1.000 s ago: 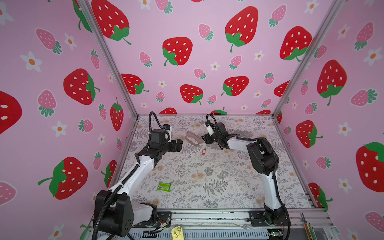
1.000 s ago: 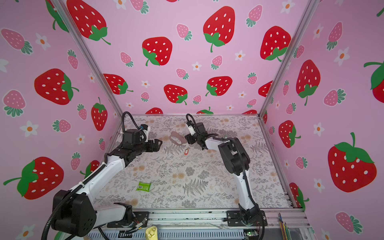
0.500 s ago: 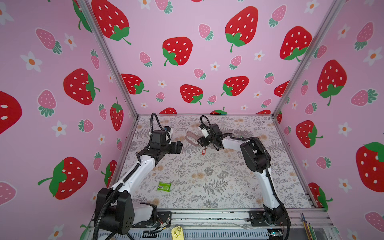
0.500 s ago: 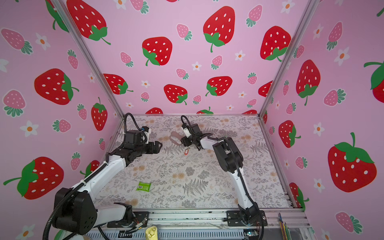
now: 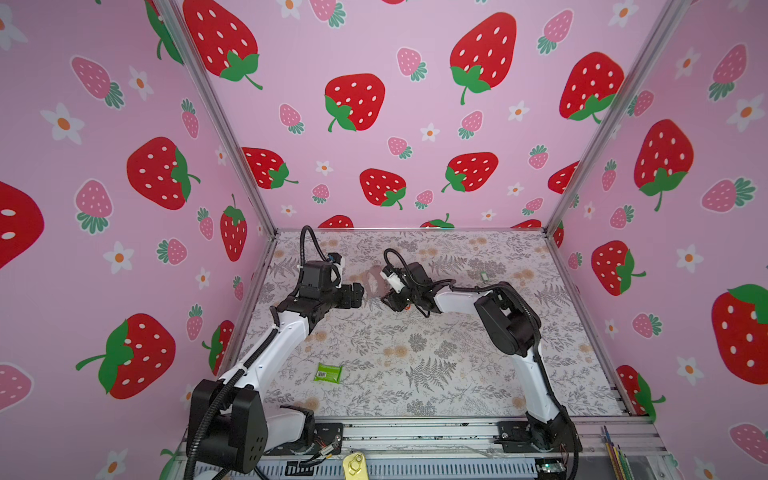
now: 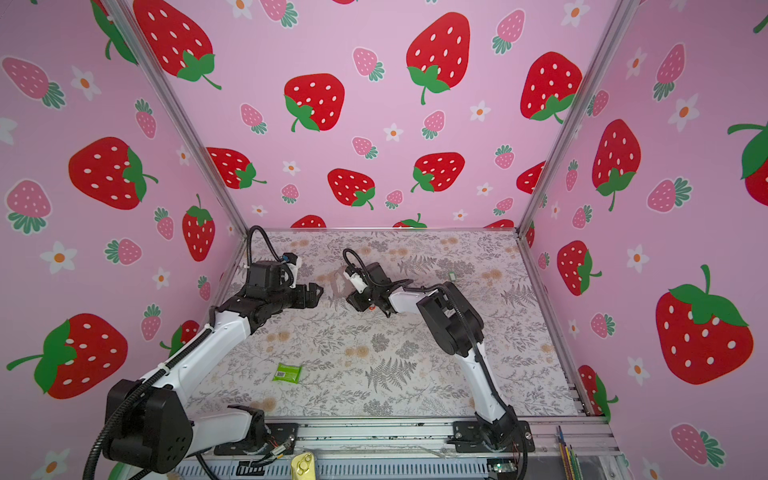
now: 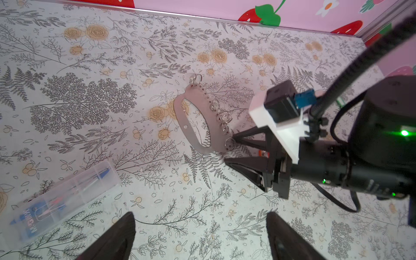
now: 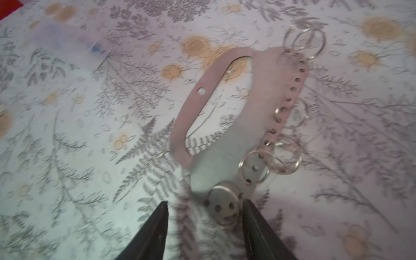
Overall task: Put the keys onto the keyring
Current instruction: 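Reach the right gripper toward the pink keyring plate while the left arm rises, then lower the right gripper onto the plate's nearer edge and pinch it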
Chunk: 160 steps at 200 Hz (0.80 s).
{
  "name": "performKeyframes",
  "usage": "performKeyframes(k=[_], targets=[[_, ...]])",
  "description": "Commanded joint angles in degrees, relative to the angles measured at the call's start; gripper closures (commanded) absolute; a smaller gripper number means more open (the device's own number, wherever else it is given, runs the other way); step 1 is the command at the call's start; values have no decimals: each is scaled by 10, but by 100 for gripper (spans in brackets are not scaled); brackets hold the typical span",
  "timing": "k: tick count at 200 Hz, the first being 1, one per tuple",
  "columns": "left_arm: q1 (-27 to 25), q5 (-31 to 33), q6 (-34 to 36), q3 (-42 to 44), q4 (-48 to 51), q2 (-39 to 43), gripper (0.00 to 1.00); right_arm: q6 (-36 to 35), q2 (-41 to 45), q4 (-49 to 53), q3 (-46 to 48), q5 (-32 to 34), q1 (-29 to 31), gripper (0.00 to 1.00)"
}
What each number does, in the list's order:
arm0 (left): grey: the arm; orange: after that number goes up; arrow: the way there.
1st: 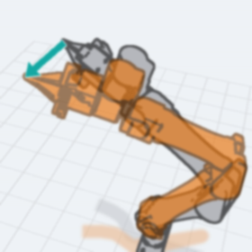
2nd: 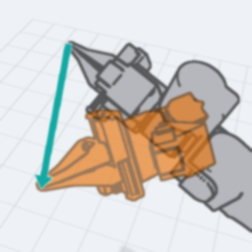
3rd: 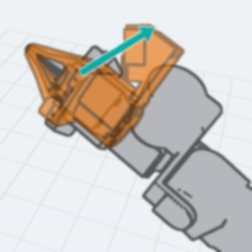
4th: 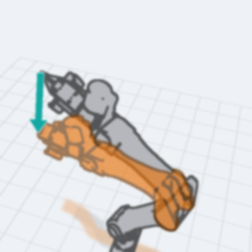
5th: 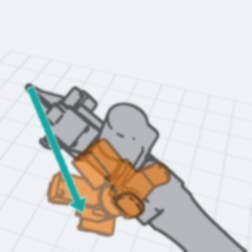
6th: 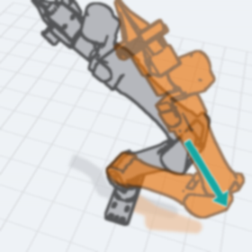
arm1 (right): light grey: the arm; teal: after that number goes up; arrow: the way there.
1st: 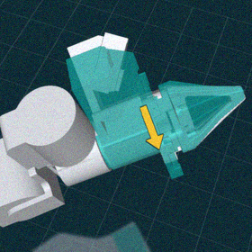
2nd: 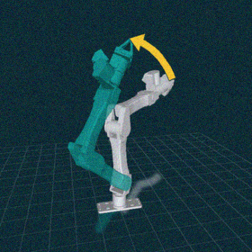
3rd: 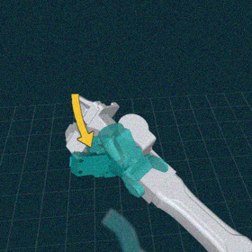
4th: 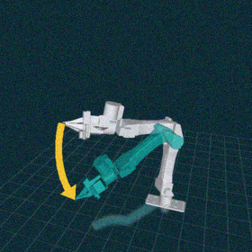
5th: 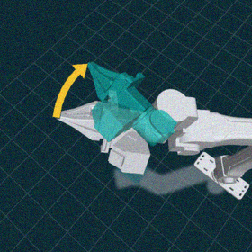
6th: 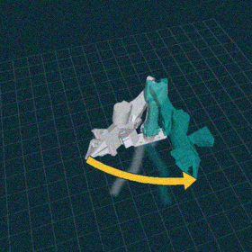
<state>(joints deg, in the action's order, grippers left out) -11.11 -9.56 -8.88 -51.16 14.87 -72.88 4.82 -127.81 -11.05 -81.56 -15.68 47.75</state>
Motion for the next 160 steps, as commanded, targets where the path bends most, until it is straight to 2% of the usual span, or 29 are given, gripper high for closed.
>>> performKeyframes(k=[1, 25, 49, 62, 79, 131, 160], targets=[[-1, 4, 2, 1, 17, 4, 8, -5, 30, 20, 62, -27, 40, 46], [-2, 8, 8, -2, 23, 6, 8, -4, 85, -15, 124, -32, 48, 48], [-2, 14, 25, -5, 26, 17, 8, -9, 144, -57, 182, 15, 40, 48], [-1, 31, 36, -5, 24, 21, 8, -9, 155, -69, 191, 30, 31, 53], [-1, 39, 47, -7, 23, 20, 8, -8, 151, -85, 195, 43, 21, 56], [-1, 34, 38, 11, 0, 20, 8, 5, 96, -118, 141, 7, 6, 60], [-1, 32, 39, 16, -1, 25, 9, 58, 55, -134, 103, -22, -4, 65]])
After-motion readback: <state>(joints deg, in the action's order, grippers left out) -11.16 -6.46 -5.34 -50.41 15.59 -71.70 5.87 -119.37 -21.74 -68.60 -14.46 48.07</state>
